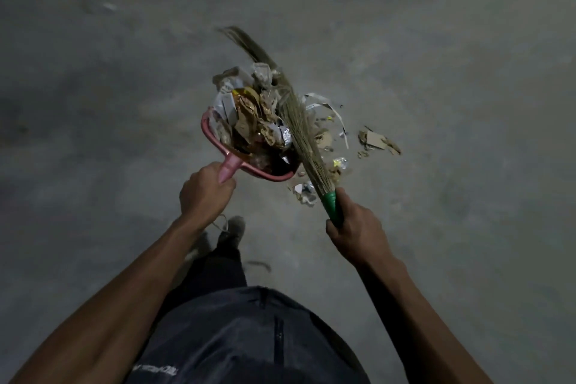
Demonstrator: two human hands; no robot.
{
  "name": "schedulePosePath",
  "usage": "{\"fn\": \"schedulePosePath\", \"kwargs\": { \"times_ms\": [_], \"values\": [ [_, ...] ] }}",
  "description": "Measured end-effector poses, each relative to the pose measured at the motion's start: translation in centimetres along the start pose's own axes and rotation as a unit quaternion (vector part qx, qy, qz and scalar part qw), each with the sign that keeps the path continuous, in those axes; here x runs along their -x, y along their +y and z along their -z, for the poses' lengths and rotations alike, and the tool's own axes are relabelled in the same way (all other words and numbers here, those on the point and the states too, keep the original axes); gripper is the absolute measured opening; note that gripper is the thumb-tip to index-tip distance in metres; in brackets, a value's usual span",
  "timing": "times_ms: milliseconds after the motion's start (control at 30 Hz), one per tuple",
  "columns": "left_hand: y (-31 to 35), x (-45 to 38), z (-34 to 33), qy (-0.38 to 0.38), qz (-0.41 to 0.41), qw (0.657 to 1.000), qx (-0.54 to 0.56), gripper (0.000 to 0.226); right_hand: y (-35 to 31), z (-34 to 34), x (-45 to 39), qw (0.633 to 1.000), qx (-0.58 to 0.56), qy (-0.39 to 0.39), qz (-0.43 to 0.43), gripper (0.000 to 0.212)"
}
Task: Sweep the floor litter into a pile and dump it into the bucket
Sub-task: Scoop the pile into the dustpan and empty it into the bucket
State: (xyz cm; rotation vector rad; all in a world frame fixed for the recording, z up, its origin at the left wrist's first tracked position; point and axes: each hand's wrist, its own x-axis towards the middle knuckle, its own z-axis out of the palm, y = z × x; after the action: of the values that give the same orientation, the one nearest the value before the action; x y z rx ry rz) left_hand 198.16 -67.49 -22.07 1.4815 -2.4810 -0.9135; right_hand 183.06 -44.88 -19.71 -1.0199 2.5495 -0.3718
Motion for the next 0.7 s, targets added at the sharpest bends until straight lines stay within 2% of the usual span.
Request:
{"fn": "schedulePosePath", "kwargs": {
  "times_ms": [100,200,400,700],
  "values": [
    [-1.0,6.5,1.8,0.032,0.05,0.998,0.025,0.011,-0.3,1.2,3.6,0.998,0.007,-0.017,0.053,0.048],
    [-2.6,12.6,3.6,0.073,0.091,0.992,0.05,0.011,-1.5,2.0,6.9,0.993,0.018,-0.034,0.109,0.05],
    [-7.4,23.1,6.5,0.167,0.176,0.967,0.074,0.014,-6.1,0.7,12.0,0.969,0.016,-0.063,0.239,0.034],
    [-18.3,38.6,10.2,0.273,0.299,0.907,0.112,0.01,-15.9,-5.7,20.5,0.91,0.068,-0.122,0.39,0.052]
  ]
}}
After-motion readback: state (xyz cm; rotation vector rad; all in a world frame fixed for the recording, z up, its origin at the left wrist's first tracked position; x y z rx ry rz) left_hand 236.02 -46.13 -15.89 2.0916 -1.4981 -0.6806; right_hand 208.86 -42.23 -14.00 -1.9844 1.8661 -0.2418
